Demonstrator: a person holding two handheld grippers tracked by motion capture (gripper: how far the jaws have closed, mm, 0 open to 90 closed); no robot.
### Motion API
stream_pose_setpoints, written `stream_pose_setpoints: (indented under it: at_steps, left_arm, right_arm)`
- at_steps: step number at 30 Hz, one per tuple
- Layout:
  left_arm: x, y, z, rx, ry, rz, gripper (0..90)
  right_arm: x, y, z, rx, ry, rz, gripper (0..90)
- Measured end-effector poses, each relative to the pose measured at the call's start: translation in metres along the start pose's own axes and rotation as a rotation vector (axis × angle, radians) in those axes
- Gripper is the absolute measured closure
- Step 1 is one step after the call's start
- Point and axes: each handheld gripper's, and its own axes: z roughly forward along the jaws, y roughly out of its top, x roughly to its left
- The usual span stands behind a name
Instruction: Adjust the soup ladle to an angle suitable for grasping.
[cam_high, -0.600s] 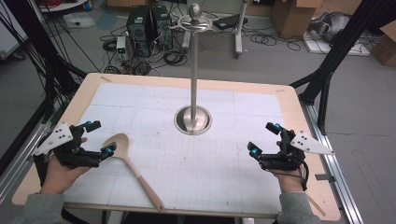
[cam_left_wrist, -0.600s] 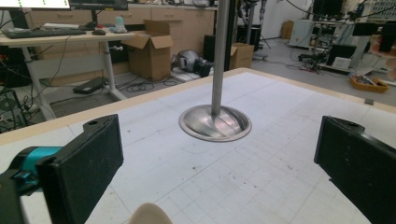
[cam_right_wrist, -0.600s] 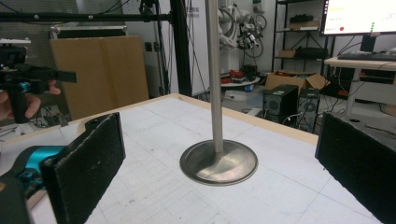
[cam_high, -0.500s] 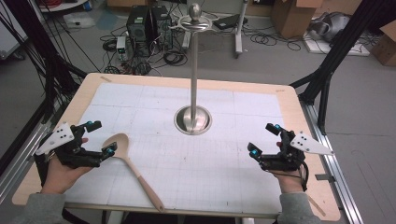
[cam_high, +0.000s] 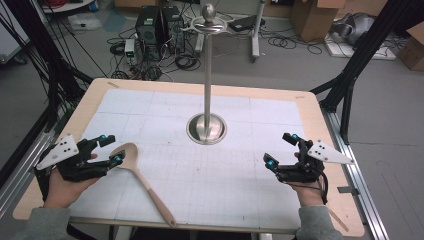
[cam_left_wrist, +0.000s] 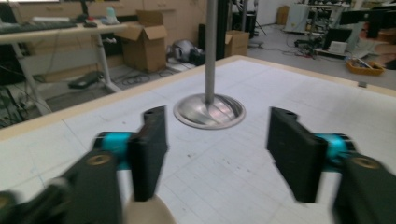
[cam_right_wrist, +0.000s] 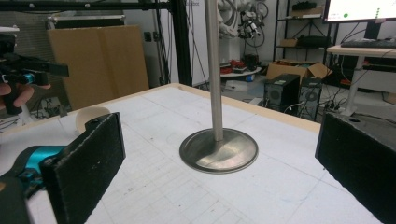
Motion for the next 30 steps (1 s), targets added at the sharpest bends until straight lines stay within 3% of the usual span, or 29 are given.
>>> stream_pose_setpoints:
  at_steps: [6, 9, 12, 15, 17, 19, 25, 30]
  left_arm:
    - [-0.004, -0.004, 0.000, 0.045, 0.007, 0.010, 66.2]
    - [-0.005, -0.008, 0.002, 0.084, 0.009, 0.027, 84.4]
    - [-0.007, -0.012, 0.005, 0.116, 0.007, 0.033, 89.4]
    - [-0.008, -0.014, 0.008, 0.142, -0.010, 0.039, 89.6]
    - [-0.013, -0.016, 0.010, 0.157, -0.053, 0.056, 89.7]
    - [-0.014, -0.018, 0.010, 0.163, -0.063, 0.065, 89.7]
    - [-0.022, -0.028, 0.016, 0.177, -0.109, 0.039, 89.7]
    - [-0.032, -0.036, 0.020, 0.217, -0.158, 0.055, 89.7]
  right_arm:
    - [0.001, 0.000, 0.001, 0.002, 0.004, -0.002, 0.1]
    - [0.000, -0.001, 0.002, 0.010, 0.003, 0.003, 0.1]
    - [0.000, -0.001, 0.003, 0.014, 0.005, 0.000, 0.1]
    - [0.000, -0.001, 0.005, 0.018, 0.009, -0.007, 0.1]
    - [0.001, -0.002, 0.005, 0.023, 0.009, -0.006, 0.1]
    - [0.001, -0.002, 0.005, 0.025, 0.010, -0.004, 0.1]
    - [0.001, -0.004, 0.008, 0.041, 0.010, -0.001, 0.1]
    - [0.002, -0.006, 0.011, 0.057, 0.016, -0.014, 0.1]
